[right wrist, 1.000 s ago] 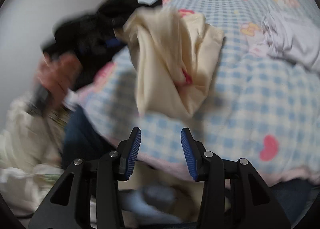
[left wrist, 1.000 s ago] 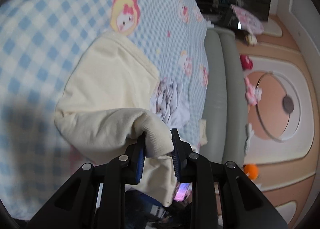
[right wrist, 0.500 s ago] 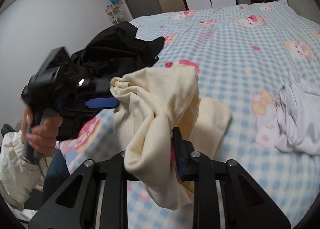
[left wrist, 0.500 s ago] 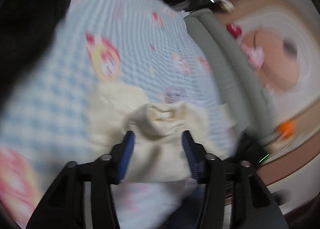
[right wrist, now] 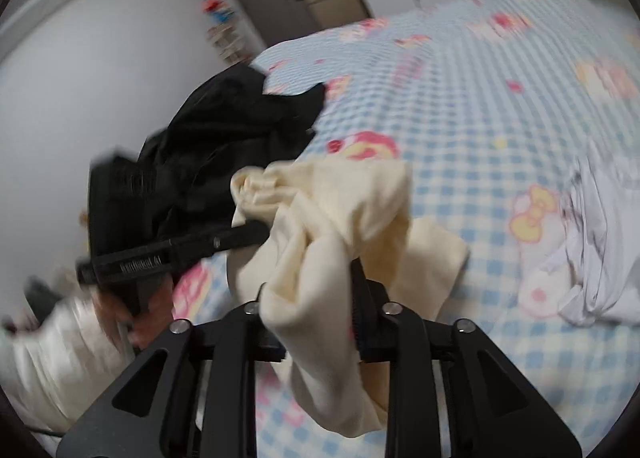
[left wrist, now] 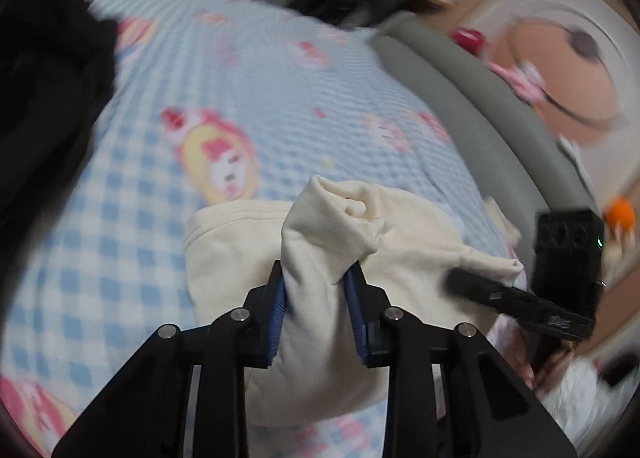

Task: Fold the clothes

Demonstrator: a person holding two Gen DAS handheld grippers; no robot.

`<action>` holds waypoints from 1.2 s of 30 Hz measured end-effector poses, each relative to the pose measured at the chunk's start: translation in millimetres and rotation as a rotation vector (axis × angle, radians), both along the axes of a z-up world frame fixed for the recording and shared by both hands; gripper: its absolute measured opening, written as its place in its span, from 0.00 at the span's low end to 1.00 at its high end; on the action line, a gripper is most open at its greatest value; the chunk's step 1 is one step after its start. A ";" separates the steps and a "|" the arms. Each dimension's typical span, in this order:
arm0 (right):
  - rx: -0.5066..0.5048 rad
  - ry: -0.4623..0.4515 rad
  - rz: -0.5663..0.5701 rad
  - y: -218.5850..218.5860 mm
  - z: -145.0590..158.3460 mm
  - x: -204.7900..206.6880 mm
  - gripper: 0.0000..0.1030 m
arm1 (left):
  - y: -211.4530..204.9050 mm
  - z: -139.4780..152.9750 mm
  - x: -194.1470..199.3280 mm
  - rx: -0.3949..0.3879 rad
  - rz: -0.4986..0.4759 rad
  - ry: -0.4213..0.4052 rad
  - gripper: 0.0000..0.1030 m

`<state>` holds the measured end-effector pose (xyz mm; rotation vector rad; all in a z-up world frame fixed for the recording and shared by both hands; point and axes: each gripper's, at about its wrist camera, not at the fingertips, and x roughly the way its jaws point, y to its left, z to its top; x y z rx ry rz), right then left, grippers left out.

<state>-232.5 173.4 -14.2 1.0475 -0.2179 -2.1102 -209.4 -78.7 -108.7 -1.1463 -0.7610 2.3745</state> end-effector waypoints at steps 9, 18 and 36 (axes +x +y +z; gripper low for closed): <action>-0.041 -0.025 -0.076 -0.8 -3.9 -21.9 0.22 | -26.0 -47.9 -31.3 0.091 0.113 -0.208 0.26; 0.121 -0.200 -0.186 -16.3 -82.4 -65.3 0.19 | -51.2 -42.2 -16.5 0.104 0.191 -0.204 0.62; -0.146 -0.414 -0.205 18.3 -104.4 -60.4 0.48 | -11.0 -53.7 -9.8 0.206 0.019 -0.271 0.54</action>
